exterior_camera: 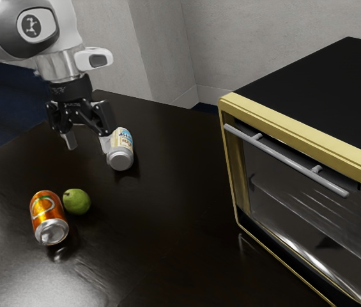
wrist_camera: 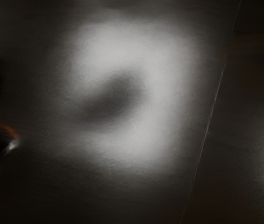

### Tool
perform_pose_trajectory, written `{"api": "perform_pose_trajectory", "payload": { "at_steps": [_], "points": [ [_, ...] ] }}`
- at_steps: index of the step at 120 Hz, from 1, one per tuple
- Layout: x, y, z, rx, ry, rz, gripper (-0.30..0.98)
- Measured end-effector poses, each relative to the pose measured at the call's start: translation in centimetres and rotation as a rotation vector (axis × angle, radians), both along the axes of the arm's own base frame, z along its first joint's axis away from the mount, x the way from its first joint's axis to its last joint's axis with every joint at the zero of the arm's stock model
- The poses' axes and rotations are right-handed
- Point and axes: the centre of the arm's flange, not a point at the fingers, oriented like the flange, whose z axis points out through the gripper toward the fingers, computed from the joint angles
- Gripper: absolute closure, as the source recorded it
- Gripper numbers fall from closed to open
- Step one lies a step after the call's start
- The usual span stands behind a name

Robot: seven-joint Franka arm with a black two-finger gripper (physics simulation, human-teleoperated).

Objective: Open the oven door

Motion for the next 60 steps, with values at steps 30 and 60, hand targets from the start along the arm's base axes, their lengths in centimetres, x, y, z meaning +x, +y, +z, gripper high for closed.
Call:
{"api": "perform_pose_trajectory", "payload": {
  "at_steps": [30, 60],
  "points": [
    [0.5, 0.2, 3.5, 0.021, -0.164, -0.044, 0.00],
    [-6.0, -15.6, 15.6, 0.049, -0.536, -0.872, 0.00]
  ]
}}
